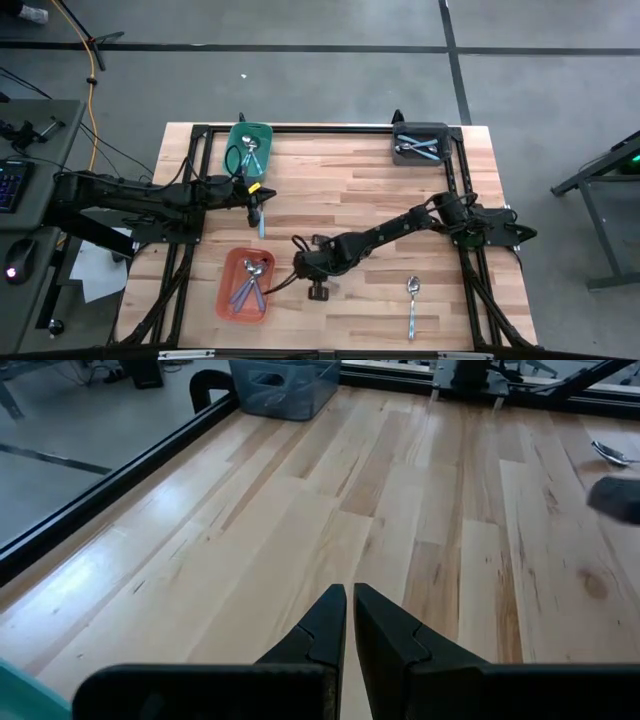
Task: Sort silverware by color (type)
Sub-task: Put the violet spoon into the orange bin
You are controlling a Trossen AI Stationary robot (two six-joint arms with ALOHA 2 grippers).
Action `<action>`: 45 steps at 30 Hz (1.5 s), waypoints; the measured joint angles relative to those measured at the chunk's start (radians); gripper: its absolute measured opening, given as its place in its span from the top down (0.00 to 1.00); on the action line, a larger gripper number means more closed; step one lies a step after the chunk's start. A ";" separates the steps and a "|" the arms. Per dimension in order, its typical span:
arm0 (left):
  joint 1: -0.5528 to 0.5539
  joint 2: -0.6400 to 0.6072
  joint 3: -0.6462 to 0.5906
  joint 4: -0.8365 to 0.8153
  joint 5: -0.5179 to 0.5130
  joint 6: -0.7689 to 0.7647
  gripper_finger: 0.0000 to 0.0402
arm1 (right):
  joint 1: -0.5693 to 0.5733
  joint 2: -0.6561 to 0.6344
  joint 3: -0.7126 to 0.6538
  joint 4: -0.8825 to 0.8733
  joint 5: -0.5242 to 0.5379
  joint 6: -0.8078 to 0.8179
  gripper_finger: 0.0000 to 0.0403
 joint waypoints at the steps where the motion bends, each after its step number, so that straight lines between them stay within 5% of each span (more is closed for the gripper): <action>1: 0.000 0.000 0.000 0.000 0.000 0.000 0.96 | 0.000 0.000 0.020 -0.003 0.001 -0.020 0.99; 9: 0.000 0.000 0.000 -0.009 0.000 0.001 0.96 | 0.002 -0.003 0.176 -0.002 0.009 -0.138 1.00; 14: 0.000 0.000 0.000 -0.017 0.000 0.002 0.96 | 0.009 -0.003 0.169 -0.051 0.010 -0.015 0.97; 27: 0.000 0.000 0.000 -0.004 0.000 0.000 0.96 | 0.042 0.060 0.065 0.150 -0.078 0.157 0.67; 45: 0.000 0.000 0.000 -0.011 0.000 -0.011 0.96 | 0.041 0.145 0.073 0.128 0.039 0.233 0.71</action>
